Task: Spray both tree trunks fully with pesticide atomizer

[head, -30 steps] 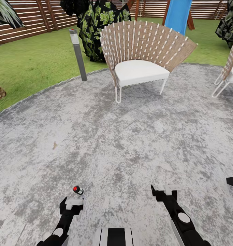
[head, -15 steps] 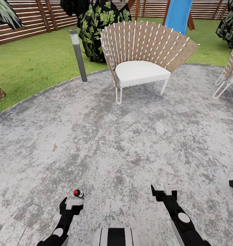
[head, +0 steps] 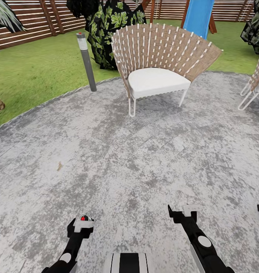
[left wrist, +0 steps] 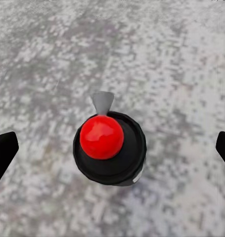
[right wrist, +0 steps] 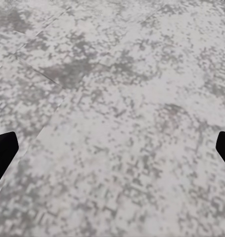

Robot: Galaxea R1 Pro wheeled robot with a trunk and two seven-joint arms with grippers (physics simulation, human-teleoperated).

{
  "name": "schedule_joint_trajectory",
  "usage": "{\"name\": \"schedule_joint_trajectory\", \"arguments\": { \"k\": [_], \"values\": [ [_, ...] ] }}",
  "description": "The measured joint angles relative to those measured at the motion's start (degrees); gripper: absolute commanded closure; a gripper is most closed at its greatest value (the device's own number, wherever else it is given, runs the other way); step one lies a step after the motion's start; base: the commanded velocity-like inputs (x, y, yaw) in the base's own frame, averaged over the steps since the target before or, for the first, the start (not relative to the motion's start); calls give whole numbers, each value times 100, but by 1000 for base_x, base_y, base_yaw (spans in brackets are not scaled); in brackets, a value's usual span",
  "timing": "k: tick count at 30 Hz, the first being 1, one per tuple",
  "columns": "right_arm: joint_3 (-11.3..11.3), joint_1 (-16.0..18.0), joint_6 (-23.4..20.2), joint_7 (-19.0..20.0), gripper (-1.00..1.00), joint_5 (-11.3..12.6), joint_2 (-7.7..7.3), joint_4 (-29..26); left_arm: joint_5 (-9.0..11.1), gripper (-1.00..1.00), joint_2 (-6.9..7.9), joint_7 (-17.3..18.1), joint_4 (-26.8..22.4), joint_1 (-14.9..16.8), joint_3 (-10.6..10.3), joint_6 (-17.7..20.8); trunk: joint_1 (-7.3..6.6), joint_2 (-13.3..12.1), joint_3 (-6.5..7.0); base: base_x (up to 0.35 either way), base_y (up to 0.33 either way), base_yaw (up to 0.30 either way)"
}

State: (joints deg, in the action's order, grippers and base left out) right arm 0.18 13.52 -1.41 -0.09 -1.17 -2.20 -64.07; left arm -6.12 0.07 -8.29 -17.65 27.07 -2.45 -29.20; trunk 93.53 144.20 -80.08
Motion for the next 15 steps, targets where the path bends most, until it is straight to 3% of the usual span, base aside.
{"name": "schedule_joint_trajectory", "arguments": {
  "k": [4,10,15],
  "values": [
    [0,1,0,0,-100,1,0,0,11,-100,8,-3,-1,0,5,-5,0,0,0,3,0,0],
    [0,0,0,0,-100,-3,4,0,36,-100,11,-6,-2,0,8,-12,16,8,-156,0,0,0],
    [0,-1,0,-1,-100,-4,2,2,40,-100,12,-6,-2,0,8,-15,15,8,-178,0,0,0]
  ]
}}
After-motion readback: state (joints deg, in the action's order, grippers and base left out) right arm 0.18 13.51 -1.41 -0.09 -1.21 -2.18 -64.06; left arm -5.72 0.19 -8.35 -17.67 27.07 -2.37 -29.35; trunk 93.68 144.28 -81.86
